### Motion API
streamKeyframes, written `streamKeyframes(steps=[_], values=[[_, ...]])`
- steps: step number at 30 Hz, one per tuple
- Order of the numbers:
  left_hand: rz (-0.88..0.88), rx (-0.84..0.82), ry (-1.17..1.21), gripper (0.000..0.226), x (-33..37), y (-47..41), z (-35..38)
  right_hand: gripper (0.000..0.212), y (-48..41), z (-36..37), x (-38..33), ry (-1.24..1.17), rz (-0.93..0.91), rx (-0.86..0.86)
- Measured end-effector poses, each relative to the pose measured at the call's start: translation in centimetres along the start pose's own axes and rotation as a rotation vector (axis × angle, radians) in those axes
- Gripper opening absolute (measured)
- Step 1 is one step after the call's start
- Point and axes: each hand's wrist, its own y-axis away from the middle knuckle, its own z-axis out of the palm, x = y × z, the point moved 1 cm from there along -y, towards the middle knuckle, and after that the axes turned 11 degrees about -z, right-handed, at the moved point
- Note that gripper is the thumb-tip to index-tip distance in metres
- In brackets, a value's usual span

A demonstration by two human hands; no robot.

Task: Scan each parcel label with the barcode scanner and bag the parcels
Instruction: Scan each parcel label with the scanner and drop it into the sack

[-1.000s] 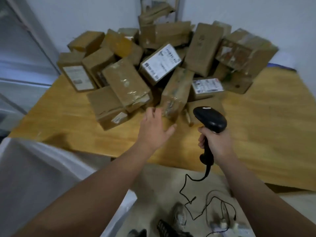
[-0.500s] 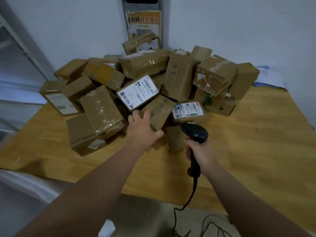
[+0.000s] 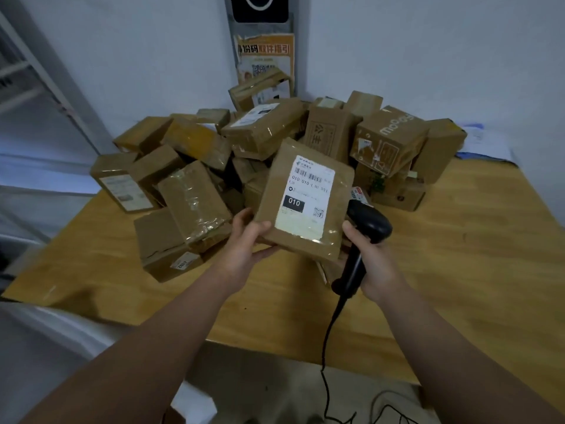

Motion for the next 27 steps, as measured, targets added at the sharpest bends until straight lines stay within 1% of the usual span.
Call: streamKeyframes(steps=[2, 4, 6, 10, 12, 13, 14, 15, 16, 18, 19, 20, 21, 24, 27], values=[[-0.067, -0.086, -0.073, 0.063, -0.7, -0.1, 0.1, 0.042, 0.6, 0.3, -0.3, -0.048, -0.016, -0.018], [-0.1, -0.108, -0.242, 0.07, -0.8, -0.2, -0.2, 0.037, 0.9, -0.1, -0.4, 0.032, -0.057, 0.029], [-0.09, -0.095, -0.308, 0.07, -0.3, -0.6, -0.4, 0.03, 1.1, -0.9, -0.6, 0.137, -0.09, 0.078], [-0.009, -0.027, -0.314, 0.061, 1.7, -1.4, 0.2, 0.023, 1.6, -0.9, -1.2, 0.238, -0.075, 0.092], [0.023, 0.01, -0.344, 0.069, 2.3, -1.8, 0.3, 0.017, 1.6, -0.5, -1.9, 0.362, -0.123, 0.234], [0.035, 0.021, -0.35, 0.076, 2.4, -1.9, 0.3, 0.015, 1.7, -0.3, -2.3, 0.396, -0.178, 0.327], [0.046, 0.029, -0.354, 0.082, 2.4, -2.0, 0.3, 0.012, 2.0, 0.0, -2.8, 0.39, -0.23, 0.369], [0.053, 0.035, -0.352, 0.085, 2.4, -2.0, 0.3, 0.01, 2.4, 0.3, -3.3, 0.383, -0.265, 0.345], [0.055, 0.04, -0.344, 0.087, 2.4, -2.1, 0.3, 0.011, 2.8, 0.9, -3.7, 0.415, -0.28, 0.269], [0.056, 0.053, -0.329, 0.089, 2.2, -2.2, 0.5, 0.014, 3.7, 1.9, -3.8, 0.583, -0.282, 0.07], [0.058, 0.06, -0.33, 0.09, 2.0, -2.2, 0.6, 0.014, 4.0, 2.3, -3.6, 0.664, -0.287, 0.016], [0.059, 0.068, -0.336, 0.091, 1.9, -2.3, 0.6, 0.017, 4.2, 2.7, -3.5, 0.724, -0.298, 0.013], [0.06, 0.075, -0.344, 0.091, 1.8, -2.3, 0.8, 0.019, 4.3, 2.9, -3.4, 0.758, -0.31, 0.044], [0.058, 0.102, -0.338, 0.089, 1.5, -2.3, 0.9, 0.02, 4.5, 3.3, -3.3, 0.793, -0.297, 0.123], [0.044, 0.125, -0.304, 0.088, 1.3, -2.2, 0.8, 0.021, 4.8, 3.2, -3.4, 0.807, -0.262, 0.102]])
